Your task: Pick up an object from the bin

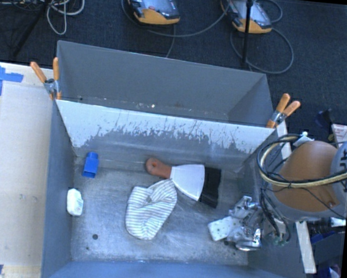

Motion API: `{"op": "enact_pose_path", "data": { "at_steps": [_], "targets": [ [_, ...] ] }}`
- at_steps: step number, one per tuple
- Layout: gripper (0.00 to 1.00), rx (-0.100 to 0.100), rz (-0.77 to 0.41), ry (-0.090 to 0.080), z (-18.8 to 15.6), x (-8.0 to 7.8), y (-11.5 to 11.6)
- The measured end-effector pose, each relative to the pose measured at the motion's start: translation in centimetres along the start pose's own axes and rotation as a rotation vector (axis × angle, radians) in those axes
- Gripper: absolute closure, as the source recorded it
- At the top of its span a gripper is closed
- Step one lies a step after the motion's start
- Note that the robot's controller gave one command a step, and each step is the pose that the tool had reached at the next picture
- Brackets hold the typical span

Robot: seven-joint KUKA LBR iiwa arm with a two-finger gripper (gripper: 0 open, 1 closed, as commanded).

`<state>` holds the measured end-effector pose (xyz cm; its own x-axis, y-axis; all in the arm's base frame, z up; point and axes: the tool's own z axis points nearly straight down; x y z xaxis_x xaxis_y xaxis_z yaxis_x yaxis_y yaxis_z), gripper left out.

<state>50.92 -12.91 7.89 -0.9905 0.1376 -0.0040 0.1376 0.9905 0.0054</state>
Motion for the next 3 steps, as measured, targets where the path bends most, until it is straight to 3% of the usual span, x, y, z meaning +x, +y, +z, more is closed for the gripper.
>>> {"op": "enact_pose_path", "data": {
  "at_steps": [1, 2, 3],
  "targets": [
    [1.0, 0.006, 0.175, 0.004, -7.2, -4.5, 0.3],
    [1.0, 0.006, 0.175, 0.004, -7.2, -4.5, 0.3],
    [1.0, 0.005, 0.168, 0.002, -21.5, -5.1, -0.5]
  ]
}}
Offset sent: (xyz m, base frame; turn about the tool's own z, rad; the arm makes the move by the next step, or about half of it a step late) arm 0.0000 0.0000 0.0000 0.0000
